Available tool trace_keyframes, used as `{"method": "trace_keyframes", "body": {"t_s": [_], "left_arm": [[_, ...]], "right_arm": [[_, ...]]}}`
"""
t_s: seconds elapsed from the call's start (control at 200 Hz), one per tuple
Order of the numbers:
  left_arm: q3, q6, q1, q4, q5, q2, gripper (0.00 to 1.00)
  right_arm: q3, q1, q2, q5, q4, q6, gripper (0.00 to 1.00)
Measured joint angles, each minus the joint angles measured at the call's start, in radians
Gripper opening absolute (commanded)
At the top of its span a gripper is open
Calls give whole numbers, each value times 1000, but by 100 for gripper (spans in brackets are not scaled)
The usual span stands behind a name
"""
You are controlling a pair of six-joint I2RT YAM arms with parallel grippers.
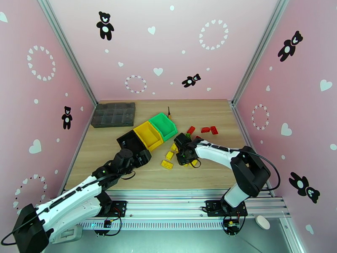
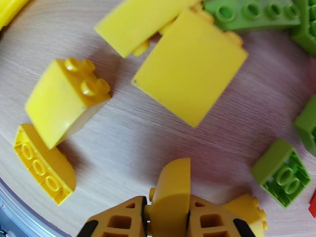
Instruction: Sort the legos into containers by color
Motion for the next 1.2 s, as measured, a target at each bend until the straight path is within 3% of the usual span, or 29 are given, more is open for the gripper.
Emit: {"method": "trace_keyframes", "body": {"t_s": [0.365, 0.621, 0.901, 1.031, 1.196], "left_arm": [[163, 79, 18, 9, 26, 113, 99], [276, 114, 153, 89, 178, 277, 98], [436, 126, 214, 150, 300, 467, 98], [460, 124, 240, 167, 332, 512, 98], [460, 124, 259, 168, 342, 532, 98]], "right_arm": [[264, -28, -9, -17, -22, -20, 12], [552, -106, 234, -74, 7, -19, 10], [829, -134, 493, -108, -8, -18, 10], [895, -142, 558, -114, -19, -14, 15], [913, -148, 594, -120, -33, -10, 30]]}}
